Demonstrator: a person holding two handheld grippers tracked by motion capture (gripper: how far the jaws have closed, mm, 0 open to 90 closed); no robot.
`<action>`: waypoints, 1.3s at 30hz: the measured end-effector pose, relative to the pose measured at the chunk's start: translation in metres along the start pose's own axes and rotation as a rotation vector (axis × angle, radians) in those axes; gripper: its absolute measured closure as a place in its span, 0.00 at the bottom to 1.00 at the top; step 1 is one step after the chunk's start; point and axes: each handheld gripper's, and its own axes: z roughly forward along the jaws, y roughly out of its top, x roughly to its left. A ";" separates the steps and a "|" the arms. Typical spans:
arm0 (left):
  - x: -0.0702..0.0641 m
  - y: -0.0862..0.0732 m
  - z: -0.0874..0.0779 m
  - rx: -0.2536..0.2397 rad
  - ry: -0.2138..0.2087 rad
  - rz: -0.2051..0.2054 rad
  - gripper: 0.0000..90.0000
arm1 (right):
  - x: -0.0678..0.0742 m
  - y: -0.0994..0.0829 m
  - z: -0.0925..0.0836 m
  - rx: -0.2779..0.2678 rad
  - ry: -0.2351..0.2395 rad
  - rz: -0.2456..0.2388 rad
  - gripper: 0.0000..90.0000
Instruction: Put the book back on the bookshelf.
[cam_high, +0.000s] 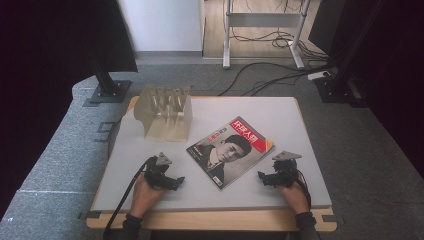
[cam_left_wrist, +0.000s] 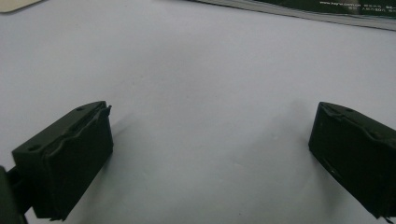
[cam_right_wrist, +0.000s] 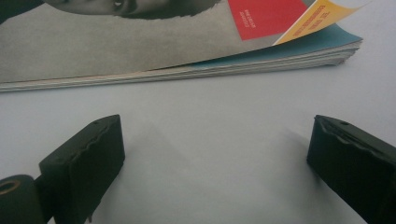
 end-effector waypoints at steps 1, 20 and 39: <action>0.000 0.000 0.000 0.000 0.000 0.000 0.00 | 0.000 0.000 0.000 0.000 0.000 0.000 0.04; -0.003 0.012 0.003 0.005 -0.035 0.028 0.00 | -0.001 0.002 0.000 0.019 0.020 -0.008 0.00; -0.005 0.094 0.023 0.006 -0.081 0.145 0.00 | -0.012 0.033 -0.003 -0.038 0.063 -0.086 0.01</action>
